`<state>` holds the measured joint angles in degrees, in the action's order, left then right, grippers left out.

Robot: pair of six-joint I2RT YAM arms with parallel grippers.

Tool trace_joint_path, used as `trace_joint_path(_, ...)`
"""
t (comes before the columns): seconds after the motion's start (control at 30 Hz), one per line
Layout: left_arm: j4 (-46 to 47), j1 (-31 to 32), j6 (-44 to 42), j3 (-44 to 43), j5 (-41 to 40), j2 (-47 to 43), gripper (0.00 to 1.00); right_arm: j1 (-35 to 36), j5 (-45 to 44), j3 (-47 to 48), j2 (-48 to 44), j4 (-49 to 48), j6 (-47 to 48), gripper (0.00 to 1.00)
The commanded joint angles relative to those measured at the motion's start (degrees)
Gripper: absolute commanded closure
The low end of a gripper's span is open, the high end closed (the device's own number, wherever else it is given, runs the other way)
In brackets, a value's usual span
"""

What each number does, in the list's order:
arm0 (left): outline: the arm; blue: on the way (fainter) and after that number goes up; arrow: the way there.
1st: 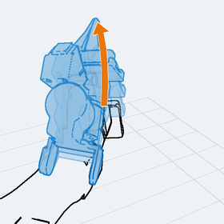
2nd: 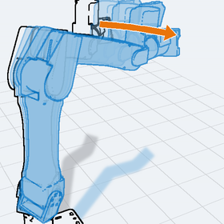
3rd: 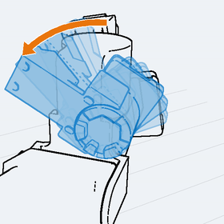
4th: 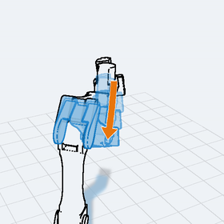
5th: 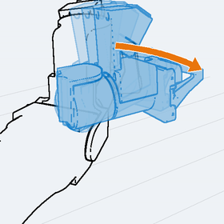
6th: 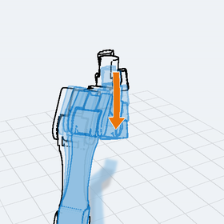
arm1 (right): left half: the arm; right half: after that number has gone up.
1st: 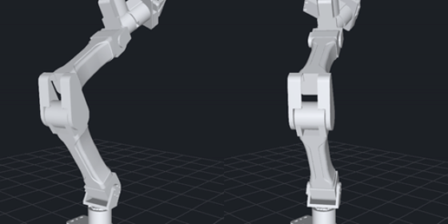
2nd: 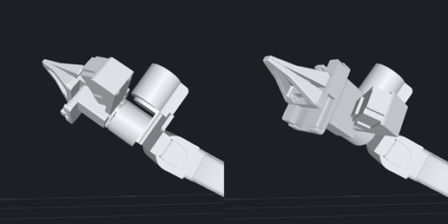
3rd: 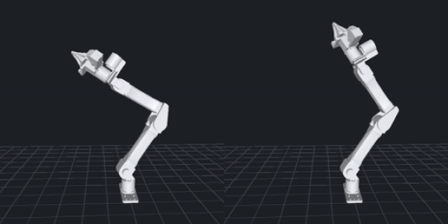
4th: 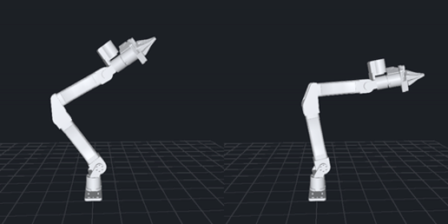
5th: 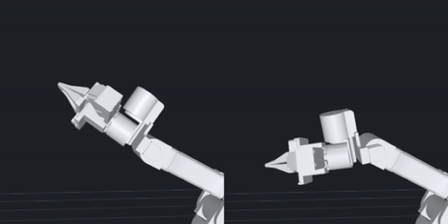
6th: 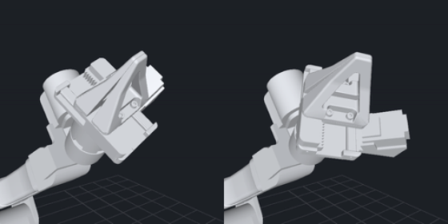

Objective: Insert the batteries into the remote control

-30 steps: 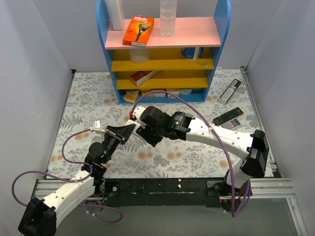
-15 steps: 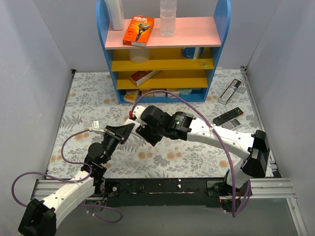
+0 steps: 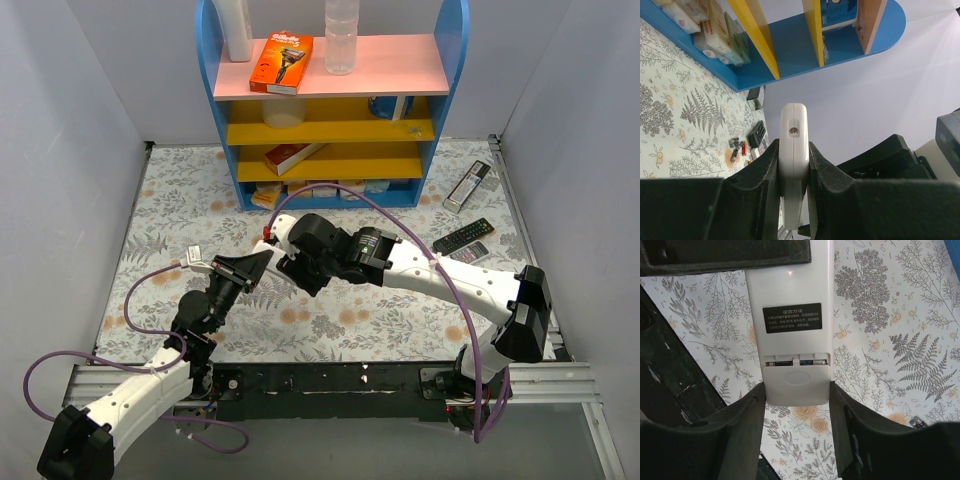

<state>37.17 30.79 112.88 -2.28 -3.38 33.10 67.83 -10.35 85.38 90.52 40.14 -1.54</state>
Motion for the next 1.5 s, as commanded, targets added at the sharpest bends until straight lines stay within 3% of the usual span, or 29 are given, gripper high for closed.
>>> trace_joint_path(0.0, 4.6, 0.1, 17.3, 2.1, 2.5, 0.0, 1.0, -0.2, 0.4, -0.1, -1.7, -4.2, 0.6, 0.59)
trace_joint_path(0.5, 3.8, 0.2, 16.4, 1.1, 3.3, 0.4, 1.0, -0.2, 4.0, -1.4, -1.8, -6.0, 3.3, 0.59)
trace_joint_path(1.0, 4.1, 0.2, 17.6, 1.8, 1.7, -1.2, 1.0, -0.2, 0.7, -0.8, 0.5, -2.3, 2.0, 0.58)
trace_joint_path(1.47, 4.3, 0.2, 19.9, 2.0, 1.0, -1.8, 1.0, -0.2, -0.9, 0.7, 1.6, 0.3, -0.8, 0.51)
